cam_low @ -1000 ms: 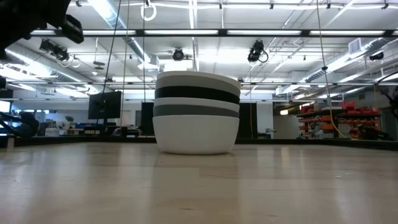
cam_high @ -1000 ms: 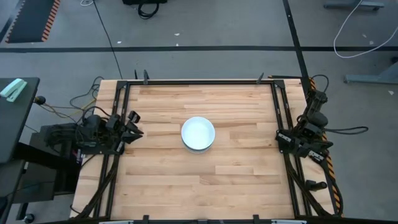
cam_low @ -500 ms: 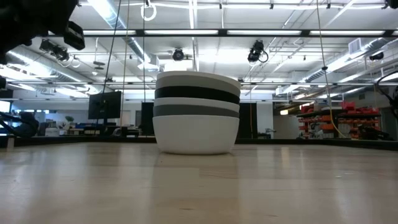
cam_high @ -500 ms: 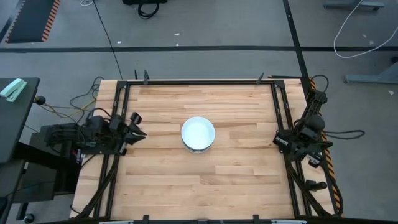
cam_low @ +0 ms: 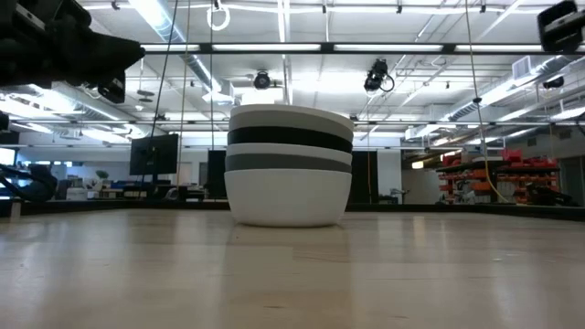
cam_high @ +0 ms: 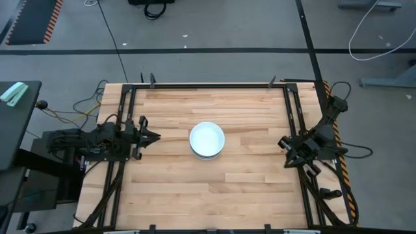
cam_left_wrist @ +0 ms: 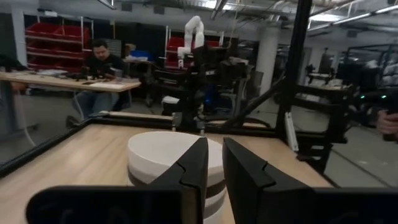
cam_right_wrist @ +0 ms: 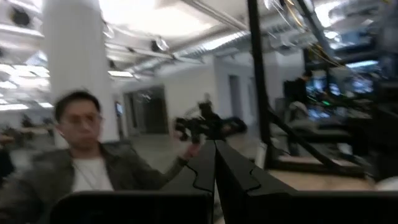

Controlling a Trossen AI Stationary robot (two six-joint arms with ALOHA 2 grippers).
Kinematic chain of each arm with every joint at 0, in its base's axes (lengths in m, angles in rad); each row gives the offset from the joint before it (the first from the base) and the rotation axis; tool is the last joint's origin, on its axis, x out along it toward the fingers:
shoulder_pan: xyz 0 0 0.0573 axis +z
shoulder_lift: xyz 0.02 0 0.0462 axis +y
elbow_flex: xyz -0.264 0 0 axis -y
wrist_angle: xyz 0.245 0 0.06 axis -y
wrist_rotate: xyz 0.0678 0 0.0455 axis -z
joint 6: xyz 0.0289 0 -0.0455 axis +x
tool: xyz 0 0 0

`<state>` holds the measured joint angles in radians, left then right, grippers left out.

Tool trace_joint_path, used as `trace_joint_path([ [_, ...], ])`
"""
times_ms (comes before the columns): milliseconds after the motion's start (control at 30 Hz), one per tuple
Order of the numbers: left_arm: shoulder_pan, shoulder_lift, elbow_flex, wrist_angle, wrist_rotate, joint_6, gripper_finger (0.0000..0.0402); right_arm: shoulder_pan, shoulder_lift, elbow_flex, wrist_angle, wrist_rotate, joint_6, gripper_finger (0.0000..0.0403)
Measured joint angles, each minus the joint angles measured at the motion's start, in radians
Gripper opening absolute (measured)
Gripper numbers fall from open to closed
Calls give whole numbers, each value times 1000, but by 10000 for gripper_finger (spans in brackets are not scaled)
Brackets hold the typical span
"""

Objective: Nest bowls inside each other
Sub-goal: Return to Home Position

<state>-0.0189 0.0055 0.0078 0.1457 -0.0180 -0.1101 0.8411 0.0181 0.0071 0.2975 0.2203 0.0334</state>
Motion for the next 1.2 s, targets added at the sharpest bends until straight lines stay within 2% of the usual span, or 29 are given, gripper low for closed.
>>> trace_joint_path([
  [200, 20, 0, 0, -6, -15, 38, 61, -148, 0, 0, -76, -23, 23, 18],
  [400, 69, 0, 0, -65, -15, 44, 54, -295, 0, 0, -137, -188, -34, 18],
  [700, 124, 0, 0, -114, -12, 56, 54, -496, 0, 0, -230, -322, -72, 18],
  [967, 142, 0, 0, -128, -11, 66, 57, -630, 0, 0, -258, -326, -79, 18],
  [1200, 146, 0, 0, -135, -11, 65, 52, -672, 0, 0, -258, -326, -80, 18],
])
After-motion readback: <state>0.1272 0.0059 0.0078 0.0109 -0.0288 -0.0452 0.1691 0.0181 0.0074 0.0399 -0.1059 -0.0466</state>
